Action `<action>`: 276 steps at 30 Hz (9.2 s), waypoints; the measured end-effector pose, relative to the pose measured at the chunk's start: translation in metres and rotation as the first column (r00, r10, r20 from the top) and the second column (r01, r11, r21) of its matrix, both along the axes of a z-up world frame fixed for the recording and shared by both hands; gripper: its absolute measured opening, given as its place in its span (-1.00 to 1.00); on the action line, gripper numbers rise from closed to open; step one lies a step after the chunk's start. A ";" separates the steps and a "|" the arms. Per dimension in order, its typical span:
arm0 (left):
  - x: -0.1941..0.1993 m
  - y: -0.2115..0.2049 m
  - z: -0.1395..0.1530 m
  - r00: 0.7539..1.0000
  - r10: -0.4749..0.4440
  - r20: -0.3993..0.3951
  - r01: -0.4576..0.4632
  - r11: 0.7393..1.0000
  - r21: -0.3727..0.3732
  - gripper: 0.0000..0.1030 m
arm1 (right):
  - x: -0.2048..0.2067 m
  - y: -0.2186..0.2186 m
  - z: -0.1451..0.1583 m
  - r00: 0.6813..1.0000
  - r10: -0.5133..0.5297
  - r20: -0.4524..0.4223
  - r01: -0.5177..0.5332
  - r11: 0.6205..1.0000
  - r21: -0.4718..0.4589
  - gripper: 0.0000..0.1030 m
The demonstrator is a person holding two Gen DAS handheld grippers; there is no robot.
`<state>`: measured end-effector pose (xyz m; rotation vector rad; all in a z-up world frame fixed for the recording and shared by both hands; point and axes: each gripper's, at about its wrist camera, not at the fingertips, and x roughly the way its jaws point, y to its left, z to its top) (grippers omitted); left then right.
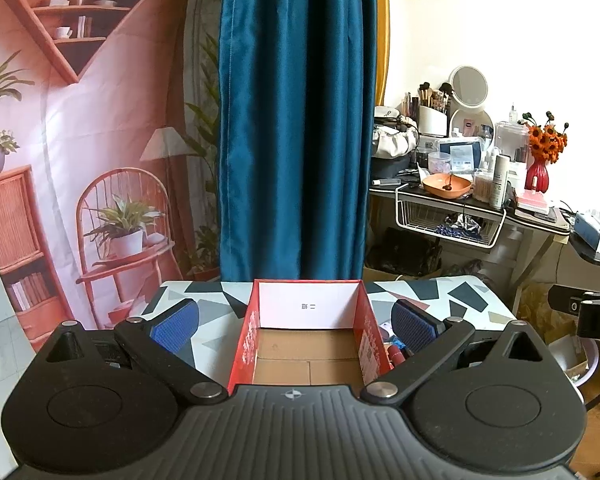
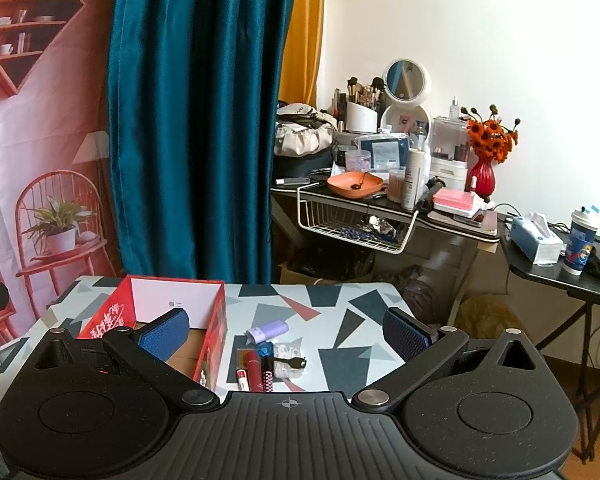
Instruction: Organize rigid objects
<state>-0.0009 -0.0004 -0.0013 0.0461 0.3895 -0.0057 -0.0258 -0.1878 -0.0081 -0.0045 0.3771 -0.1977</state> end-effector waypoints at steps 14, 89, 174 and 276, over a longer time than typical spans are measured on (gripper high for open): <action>-0.001 -0.001 -0.001 1.000 -0.009 -0.002 0.009 1.000 0.008 1.00 | 0.000 0.000 0.000 1.000 0.000 -0.002 0.000 1.000 0.000 0.99; 0.149 0.087 -0.131 0.956 0.096 -0.277 -0.119 0.991 -0.067 0.95 | 0.139 -0.042 -0.156 0.986 0.081 -0.146 -0.060 0.988 0.146 0.99; 0.174 0.105 -0.196 0.966 0.033 -0.257 -0.087 0.976 -0.202 -0.78 | 0.208 -0.069 -0.313 0.965 0.098 -0.243 -0.089 0.995 0.049 0.04; 0.180 0.111 -0.198 0.958 -0.011 -0.287 -0.062 0.968 -0.242 -0.74 | 0.220 -0.057 -0.250 0.966 0.242 -0.087 -0.225 0.960 0.165 -0.22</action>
